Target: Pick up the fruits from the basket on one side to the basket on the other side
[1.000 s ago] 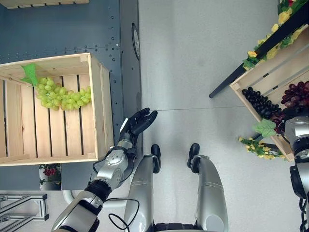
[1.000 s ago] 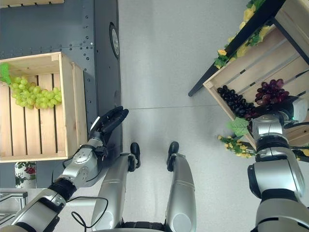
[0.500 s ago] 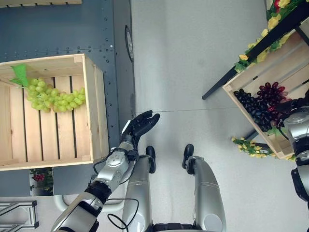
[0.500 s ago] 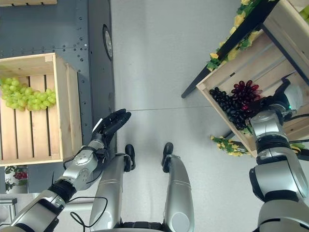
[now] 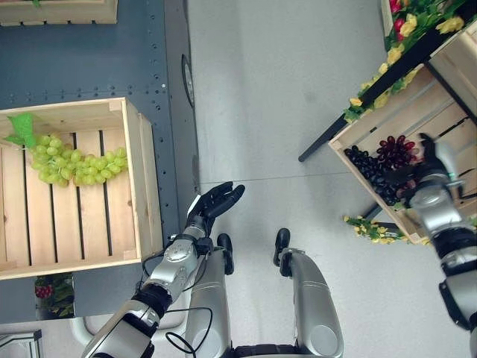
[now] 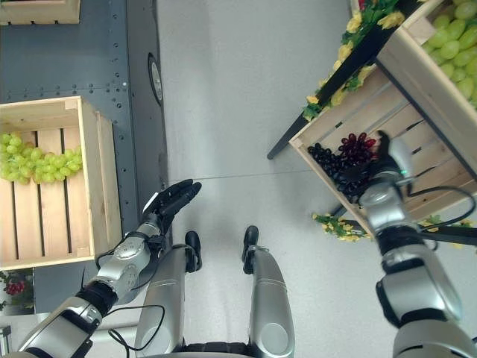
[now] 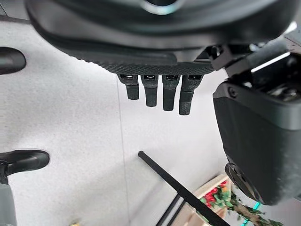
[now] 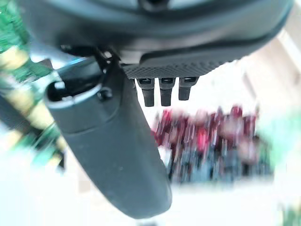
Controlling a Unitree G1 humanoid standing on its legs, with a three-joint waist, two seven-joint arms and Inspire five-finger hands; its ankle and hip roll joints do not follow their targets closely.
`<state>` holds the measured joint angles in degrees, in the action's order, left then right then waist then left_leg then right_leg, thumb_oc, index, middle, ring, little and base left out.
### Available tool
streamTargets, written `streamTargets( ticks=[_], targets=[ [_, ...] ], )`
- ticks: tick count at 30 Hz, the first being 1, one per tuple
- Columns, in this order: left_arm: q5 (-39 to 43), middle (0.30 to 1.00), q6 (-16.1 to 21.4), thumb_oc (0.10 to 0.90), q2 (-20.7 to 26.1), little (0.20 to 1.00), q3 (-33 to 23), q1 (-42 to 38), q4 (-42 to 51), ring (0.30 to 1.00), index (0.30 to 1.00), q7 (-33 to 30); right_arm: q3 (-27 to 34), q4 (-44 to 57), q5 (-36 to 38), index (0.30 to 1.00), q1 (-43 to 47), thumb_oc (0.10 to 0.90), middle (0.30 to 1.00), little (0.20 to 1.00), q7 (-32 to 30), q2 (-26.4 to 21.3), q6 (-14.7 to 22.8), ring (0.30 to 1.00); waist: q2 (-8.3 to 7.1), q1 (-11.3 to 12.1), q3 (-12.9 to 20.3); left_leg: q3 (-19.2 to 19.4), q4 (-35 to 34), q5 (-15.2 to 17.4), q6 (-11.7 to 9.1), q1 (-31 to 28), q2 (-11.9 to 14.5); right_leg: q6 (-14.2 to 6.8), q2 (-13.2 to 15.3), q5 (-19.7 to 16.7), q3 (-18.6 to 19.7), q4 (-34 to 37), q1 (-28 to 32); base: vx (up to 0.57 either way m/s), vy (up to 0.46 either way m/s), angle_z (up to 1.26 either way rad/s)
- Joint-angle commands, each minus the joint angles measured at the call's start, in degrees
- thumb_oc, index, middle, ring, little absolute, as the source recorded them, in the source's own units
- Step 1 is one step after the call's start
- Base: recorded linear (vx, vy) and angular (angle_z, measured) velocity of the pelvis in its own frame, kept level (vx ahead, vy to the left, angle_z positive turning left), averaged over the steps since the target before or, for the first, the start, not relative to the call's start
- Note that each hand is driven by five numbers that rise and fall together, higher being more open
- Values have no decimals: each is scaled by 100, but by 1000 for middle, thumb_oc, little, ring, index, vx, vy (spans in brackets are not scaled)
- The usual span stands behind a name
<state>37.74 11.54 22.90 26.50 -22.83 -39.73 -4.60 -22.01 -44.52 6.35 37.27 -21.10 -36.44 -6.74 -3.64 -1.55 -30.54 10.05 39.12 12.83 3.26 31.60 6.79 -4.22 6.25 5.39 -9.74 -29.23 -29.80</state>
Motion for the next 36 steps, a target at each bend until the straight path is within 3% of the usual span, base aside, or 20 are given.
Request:
streamTargets(
  ticks=[1,11,17,29,32,36],
  targets=[
    [-453,900,404,800,-212,900,-102,-125,195,900,900,-148,99,257,-576,900,178,800,900,900,-617,-236,598,900,-152,66,75,323,-528,528,133,-749,-255,58,-91,312,-277,69,513,0,0,0],
    [-742,900,577,800,-604,900,48,-257,-34,900,900,-672,2,529,-791,900,-150,800,900,900,-1287,577,989,900,-88,50,76,327,-1056,406,51,-1518,-331,15,-75,231,-261,673,1345,0,-1,-1],
    [-1010,900,724,800,-898,900,191,-110,-240,900,900,-824,-190,549,-1065,900,-523,800,900,900,-1508,1150,1090,900,68,22,286,299,-1484,279,-4,-1998,-404,37,-16,274,-229,939,1792,21,11,-1],
    [-2191,900,717,800,-951,900,297,434,-662,900,900,-1193,-737,446,-1705,900,-1503,800,900,900,-670,1543,1564,900,198,24,1139,165,-2936,-332,-192,-2885,-579,7,-6,170,-244,1831,2565,58,-31,5],
    [-2732,900,604,800,-863,900,296,592,-730,900,900,-1359,-803,420,-1600,900,-1797,800,900,900,-479,1567,1652,900,233,49,1327,84,-3231,-480,-242,-3023,-595,-20,-26,112,-267,2031,2707,60,-70,4],
    [-3399,900,743,800,-645,900,223,675,-748,900,900,-1773,-776,314,-1369,900,-2137,800,900,900,-137,1558,1844,900,313,65,1523,-23,-3579,-621,-287,-3184,-618,-44,-59,31,-284,2318,2879,33,-78,6]
  ],
)
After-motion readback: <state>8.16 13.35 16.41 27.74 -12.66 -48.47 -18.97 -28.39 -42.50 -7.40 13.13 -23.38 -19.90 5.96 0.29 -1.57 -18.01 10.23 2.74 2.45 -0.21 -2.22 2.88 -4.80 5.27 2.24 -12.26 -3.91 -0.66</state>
